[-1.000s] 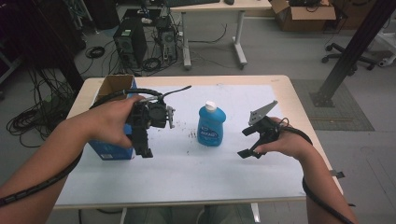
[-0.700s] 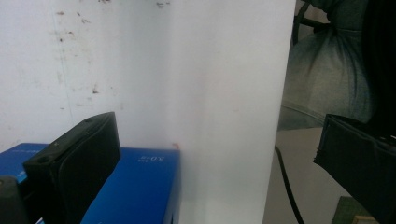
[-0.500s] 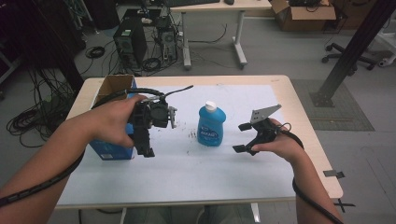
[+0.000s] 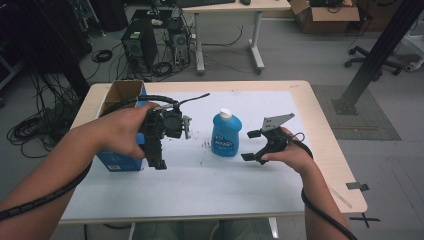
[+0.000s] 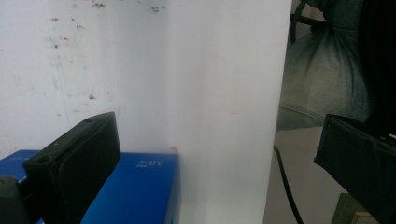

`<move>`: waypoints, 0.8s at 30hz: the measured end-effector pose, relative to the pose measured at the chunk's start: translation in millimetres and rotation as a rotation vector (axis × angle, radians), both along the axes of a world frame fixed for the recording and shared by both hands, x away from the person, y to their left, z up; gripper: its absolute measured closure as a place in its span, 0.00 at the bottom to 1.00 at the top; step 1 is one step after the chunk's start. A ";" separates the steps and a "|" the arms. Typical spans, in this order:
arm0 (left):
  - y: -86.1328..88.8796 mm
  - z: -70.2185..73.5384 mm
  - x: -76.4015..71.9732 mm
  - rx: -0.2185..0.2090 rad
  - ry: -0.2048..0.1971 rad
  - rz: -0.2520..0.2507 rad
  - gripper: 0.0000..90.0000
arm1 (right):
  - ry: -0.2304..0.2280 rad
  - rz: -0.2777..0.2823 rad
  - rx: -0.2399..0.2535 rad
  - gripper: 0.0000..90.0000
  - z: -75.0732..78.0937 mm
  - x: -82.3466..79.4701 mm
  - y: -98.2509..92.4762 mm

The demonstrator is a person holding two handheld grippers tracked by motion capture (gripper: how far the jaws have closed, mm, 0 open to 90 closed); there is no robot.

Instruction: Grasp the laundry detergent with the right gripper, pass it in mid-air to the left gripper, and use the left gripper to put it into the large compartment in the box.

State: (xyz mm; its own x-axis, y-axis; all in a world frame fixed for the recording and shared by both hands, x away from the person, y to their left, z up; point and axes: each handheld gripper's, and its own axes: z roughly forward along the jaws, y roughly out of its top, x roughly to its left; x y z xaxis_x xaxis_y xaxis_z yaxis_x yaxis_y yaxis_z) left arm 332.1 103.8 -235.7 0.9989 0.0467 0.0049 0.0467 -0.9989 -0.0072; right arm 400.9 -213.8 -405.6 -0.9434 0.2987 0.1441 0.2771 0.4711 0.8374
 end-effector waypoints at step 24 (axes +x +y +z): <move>8.8 -3.3 -2.7 -0.006 0.014 0.012 0.00 | 0.015 0.043 0.065 0.02 -12.4 13.9 24.9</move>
